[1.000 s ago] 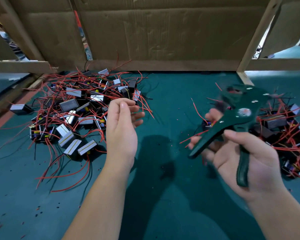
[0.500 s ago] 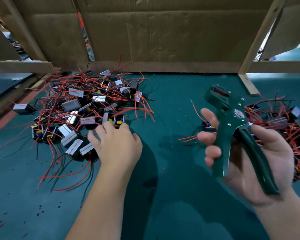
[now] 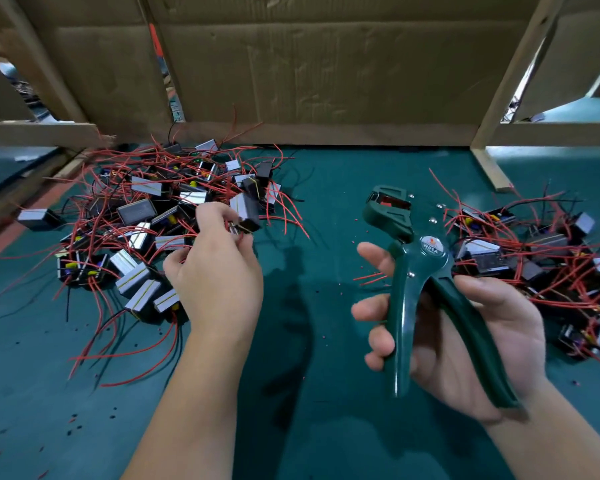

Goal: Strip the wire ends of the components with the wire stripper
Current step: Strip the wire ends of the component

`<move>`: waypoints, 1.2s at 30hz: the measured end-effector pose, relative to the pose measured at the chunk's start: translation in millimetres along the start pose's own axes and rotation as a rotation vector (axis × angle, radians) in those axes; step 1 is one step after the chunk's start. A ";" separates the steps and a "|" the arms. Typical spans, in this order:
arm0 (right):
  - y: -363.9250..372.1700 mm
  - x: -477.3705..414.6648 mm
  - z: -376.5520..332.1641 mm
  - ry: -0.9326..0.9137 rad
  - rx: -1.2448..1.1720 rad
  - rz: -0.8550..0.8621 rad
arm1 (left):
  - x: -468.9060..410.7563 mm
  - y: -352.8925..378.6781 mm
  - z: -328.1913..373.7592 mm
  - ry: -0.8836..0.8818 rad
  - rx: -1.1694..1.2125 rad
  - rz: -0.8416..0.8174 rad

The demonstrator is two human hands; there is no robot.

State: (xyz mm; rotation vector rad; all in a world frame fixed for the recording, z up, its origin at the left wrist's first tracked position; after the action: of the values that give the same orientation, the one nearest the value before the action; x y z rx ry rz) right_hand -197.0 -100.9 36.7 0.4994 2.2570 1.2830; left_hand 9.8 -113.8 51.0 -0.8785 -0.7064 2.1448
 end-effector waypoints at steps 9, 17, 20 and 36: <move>-1.1 -1.9 -4.1 -0.029 0.225 0.116 | 5.5 5.8 30.3 0.298 0.513 -0.160; -5.4 -1.7 -7.9 -0.109 0.341 0.183 | 27.9 24.6 62.4 0.565 0.206 -0.378; -7.5 -1.2 -8.7 -0.131 0.357 0.207 | 32.9 30.5 60.1 0.504 0.400 -0.545; 3.1 -3.7 3.6 0.011 0.367 0.110 | 21.0 46.2 41.9 0.072 1.133 -0.740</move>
State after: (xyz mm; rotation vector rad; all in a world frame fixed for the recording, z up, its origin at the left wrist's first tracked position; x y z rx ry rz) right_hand -191.7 -98.9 38.8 0.7557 2.5158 0.9199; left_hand -51.1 -134.5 37.4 -0.0312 0.2562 1.4385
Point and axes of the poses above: each hand's wrist, its own x-axis away from the middle knuckle, its own y-axis out of the palm, z = x × y, the point moved 7 cm from there along -x, towards the middle knuckle, and after that the axes turned 9 degrees about -z, right-handed, at the moved point
